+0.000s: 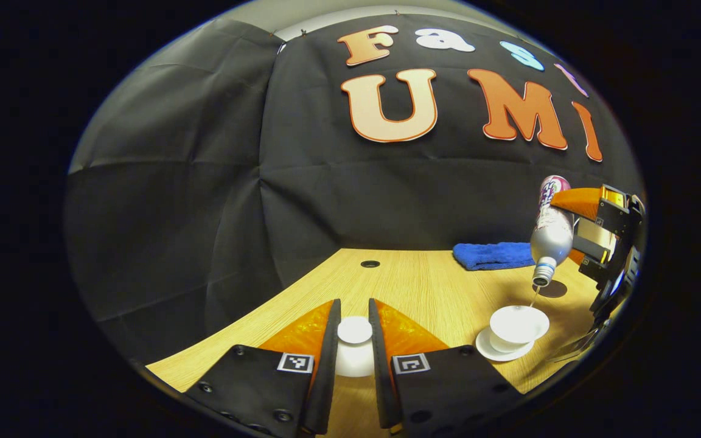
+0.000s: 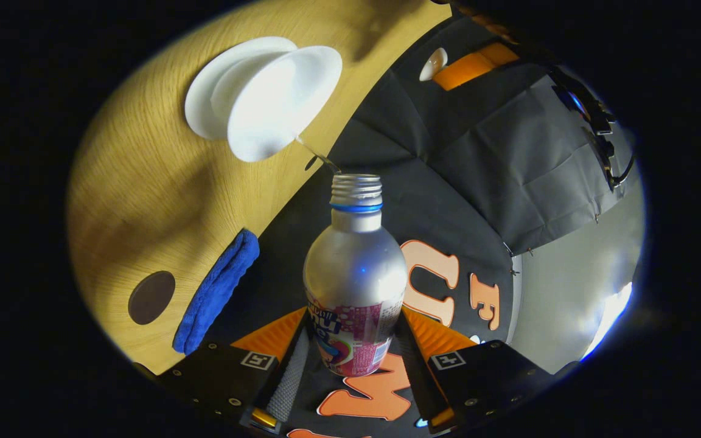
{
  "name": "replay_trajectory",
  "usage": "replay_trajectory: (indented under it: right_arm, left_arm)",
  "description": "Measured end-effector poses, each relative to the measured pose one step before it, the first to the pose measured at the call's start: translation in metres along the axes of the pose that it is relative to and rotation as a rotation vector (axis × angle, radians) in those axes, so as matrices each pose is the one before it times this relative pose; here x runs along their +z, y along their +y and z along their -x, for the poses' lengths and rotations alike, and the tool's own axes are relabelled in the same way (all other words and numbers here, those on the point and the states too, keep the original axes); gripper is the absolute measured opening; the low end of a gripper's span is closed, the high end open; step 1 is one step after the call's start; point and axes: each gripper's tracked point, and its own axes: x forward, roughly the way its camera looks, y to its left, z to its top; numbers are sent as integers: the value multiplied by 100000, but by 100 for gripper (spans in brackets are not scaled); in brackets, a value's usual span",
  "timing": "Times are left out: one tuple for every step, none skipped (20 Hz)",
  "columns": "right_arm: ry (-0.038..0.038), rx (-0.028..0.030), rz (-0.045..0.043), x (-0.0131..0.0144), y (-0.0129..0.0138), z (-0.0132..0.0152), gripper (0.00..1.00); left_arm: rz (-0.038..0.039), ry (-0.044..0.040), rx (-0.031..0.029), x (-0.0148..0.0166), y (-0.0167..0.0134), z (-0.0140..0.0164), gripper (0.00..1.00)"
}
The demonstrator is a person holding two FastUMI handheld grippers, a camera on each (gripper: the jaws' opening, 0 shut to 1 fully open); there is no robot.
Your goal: Open the teacup lid with one hand, grasp the water bottle and pour water into the teacup with the other hand; after pouring, place the water bottle on the coaster and then close the teacup lid.
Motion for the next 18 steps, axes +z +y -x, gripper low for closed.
replay_trajectory:
  right_arm:
    - [-332, 577, -660, 196, 244, 64, 77]
    - [-144, 645, -840, 161, 223, 158, 77]
    - [33, 429, -1130, 132, 83, 127, 77]
    - [176, 422, -1471, 103, 130, 140, 78]
    - [-56, 198, -1064, 49, 102, 76, 78]
    - [-287, 120, -775, 176, 26, 132, 78]
    - [-239, 171, -383, 338, 35, 57, 78]
    - [-416, -350, -203, 366, -29, 94, 78]
    - [-319, -36, -491, 208, -19, 30, 78]
    - [-121, 129, -1218, 141, 125, 89, 78]
    - [154, 445, -1779, -92, 210, -29, 78]
    - [396, 836, -2893, 1, 167, -42, 78]
    - [511, 1139, -3917, -217, 191, 35, 78]
    - [14, 878, -5249, -14, 89, 48, 78]
    - [60, 577, -6031, 62, 234, -15, 78]
    - [278, 664, -5644, 39, 254, 222, 78]
    - [527, 89, -4610, 221, -22, 288, 78]
    - [838, -371, -4297, -41, -200, 419, 78]
  left_arm:
    - [242, -523, -575, 182, -60, 17, 33]
    - [475, -351, -698, 79, -137, 25, 30]
    - [254, -186, -447, 51, -108, 49, 33]
    - [-65, -213, -272, 72, -133, 112, 33]
    - [-247, -242, -169, 66, -276, 68, 30]
    - [-31, -150, -267, -1, -294, 48, 33]
    - [127, -356, -255, 120, -102, -76, 33]
    - [39, -241, -220, 164, -107, -16, 33]
    - [43, -493, -105, 360, 35, 211, 33]
    - [44, -343, -170, 132, -125, 52, 33]
    - [-21, -404, 54, 142, -62, 33, 33]
    - [-47, -201, -4, 140, -66, 66, 30]
    - [-12, -41, -72, 39, -89, 74, 33]
    - [181, -263, -211, 76, -187, -62, 33]
    - [535, -465, -589, 205, -226, -30, 33]
    - [215, -223, -298, 185, -136, -33, 30]
    - [153, -271, -249, 181, -174, -104, 33]
    - [76, -251, -277, 11, -274, 118, 33]
